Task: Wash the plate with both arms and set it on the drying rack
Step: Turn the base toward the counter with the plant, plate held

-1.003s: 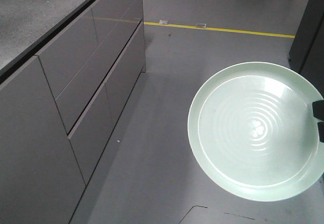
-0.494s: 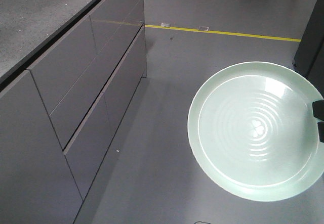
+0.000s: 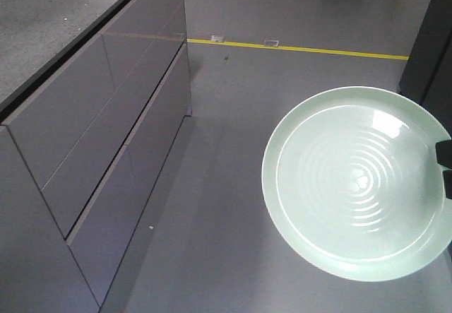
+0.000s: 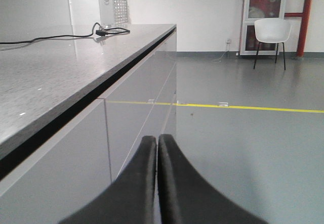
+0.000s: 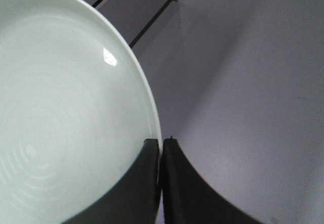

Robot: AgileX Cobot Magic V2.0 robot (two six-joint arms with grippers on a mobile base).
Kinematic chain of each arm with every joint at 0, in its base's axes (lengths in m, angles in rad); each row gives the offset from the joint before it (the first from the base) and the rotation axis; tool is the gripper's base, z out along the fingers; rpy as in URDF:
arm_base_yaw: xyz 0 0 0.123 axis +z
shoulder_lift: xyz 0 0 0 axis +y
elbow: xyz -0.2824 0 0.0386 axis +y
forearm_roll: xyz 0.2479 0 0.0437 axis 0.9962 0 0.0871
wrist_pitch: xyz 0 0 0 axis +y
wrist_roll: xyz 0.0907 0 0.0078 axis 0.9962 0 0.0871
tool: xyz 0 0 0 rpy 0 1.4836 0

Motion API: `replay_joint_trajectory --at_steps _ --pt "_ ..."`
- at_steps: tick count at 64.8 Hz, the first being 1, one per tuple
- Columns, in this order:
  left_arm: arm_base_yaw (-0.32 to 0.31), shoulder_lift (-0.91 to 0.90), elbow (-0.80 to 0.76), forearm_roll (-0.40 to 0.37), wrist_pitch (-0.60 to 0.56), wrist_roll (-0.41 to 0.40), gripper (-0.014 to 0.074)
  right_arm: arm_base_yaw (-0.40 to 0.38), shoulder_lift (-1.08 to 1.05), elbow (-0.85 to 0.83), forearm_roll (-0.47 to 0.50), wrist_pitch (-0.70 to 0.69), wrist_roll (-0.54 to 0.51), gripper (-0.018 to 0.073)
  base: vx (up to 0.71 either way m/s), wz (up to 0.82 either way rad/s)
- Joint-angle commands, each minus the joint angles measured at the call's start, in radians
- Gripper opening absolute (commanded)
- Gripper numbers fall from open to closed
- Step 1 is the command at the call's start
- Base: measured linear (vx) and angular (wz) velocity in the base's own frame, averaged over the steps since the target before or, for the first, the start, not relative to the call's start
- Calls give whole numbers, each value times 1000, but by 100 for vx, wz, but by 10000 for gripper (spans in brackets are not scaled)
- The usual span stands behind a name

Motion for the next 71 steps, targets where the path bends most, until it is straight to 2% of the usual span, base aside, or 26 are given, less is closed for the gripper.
replay_joint_trajectory --at_steps 1,71 --pt "-7 -15 22 -8 -68 -3 -6 -5 -6 -28 12 -63 0 -6 17 -12" --pt "-7 -15 22 -8 -68 -3 -6 -5 -6 -28 12 -64 0 -6 16 -13"
